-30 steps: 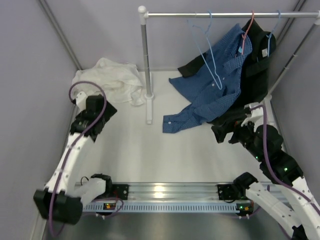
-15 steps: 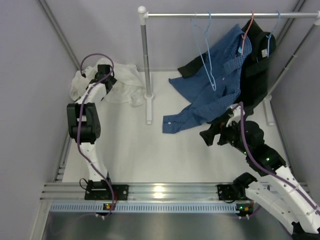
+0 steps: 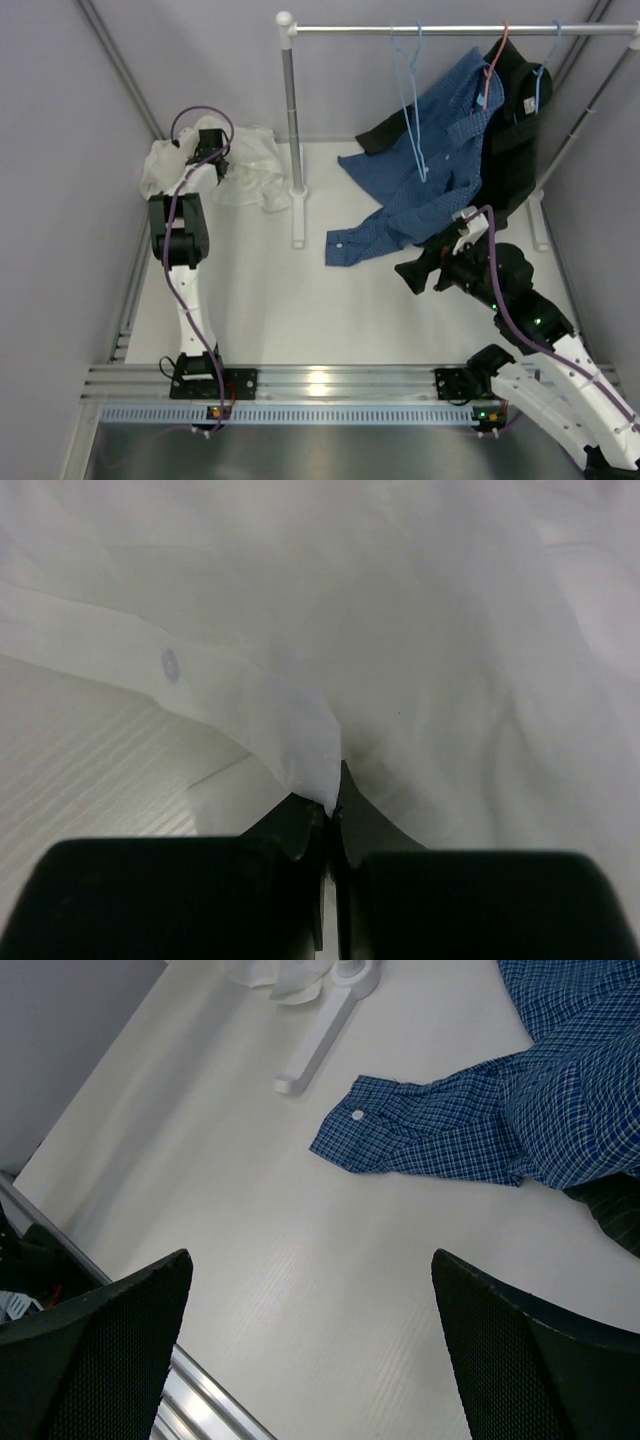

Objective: Place the shirt on the hanger

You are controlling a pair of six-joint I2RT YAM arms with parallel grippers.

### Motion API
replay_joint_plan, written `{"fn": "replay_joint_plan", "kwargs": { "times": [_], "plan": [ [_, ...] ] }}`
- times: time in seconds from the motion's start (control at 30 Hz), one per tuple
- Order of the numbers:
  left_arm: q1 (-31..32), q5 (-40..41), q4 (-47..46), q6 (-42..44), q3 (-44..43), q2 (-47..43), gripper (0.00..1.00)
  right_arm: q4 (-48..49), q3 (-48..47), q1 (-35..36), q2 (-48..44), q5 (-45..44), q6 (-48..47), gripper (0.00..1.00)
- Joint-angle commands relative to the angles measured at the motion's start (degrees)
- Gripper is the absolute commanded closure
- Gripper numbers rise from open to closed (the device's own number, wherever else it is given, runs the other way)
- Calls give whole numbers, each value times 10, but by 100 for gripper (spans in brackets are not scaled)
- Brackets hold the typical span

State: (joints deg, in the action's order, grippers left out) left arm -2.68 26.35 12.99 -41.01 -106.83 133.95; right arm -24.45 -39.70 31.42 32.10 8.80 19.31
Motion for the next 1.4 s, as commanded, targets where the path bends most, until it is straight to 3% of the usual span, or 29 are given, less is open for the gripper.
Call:
{"fn": "replay_joint_plan", "kwargs": {
  "times": [0.0,0.07,0.1,0.2,0.23,0.3,0.37,0.5,0.6,0.7,0.77,0.83,0.97,1.03,1.07,1.13,1.17,1.2,1.23,1.27,1.3,1.37],
  "plan": [
    [21,19,-55,27,27,-126,100,46,5,7,-1,-7,-1,0],
    [68,82,-53,36,109,-207,100,47,-2,7,2,-12,1,0],
    [87,109,-53,45,141,-304,100,48,-5,7,2,-14,3,1],
    [169,193,-52,96,245,-450,100,45,-24,7,3,-24,2,1],
    [193,210,-52,116,261,-535,100,45,-37,8,2,-29,0,1],
    [250,178,-44,179,276,-605,100,34,-53,7,-6,-39,-8,1],
    [281,105,20,216,253,-670,100,25,-82,7,-16,-58,-17,1],
    [311,-49,225,265,91,-671,100,-32,-145,7,-14,-115,-44,1],
    [314,-194,314,293,62,-642,100,-67,-191,7,9,-132,-50,0],
    [339,-306,318,282,104,-608,100,-98,-206,7,17,-168,-32,0],
    [393,-289,301,272,147,-572,100,-108,-202,7,9,-195,-24,0],
    [441,-351,274,289,181,-549,100,-117,-203,7,10,-199,-20,0],
    [500,-471,222,393,255,-499,100,-146,-207,7,10,-202,-28,0],
    [506,-466,198,404,266,-481,100,-145,-196,7,-4,-189,-29,1],
    [506,-406,190,396,258,-476,100,-144,-191,7,-9,-183,-32,0],
    [500,-318,186,379,232,-461,76,-142,-171,7,-12,-168,-32,1],
    [494,-199,187,342,214,-456,72,-141,-161,7,-12,-157,-32,1],
    [487,-143,189,314,176,-455,68,-121,-134,7,-9,-95,-36,1],
    [469,-93,207,288,157,-456,27,-102,-115,7,-4,-36,-41,0],
    [468,-49,218,255,142,-462,2,-81,-97,7,1,21,-52,1],
    [468,31,229,238,130,-471,2,-42,-69,7,9,112,-52,1],
    [471,81,252,167,150,-535,2,-15,-52,7,31,142,-44,1]
  ]
}}
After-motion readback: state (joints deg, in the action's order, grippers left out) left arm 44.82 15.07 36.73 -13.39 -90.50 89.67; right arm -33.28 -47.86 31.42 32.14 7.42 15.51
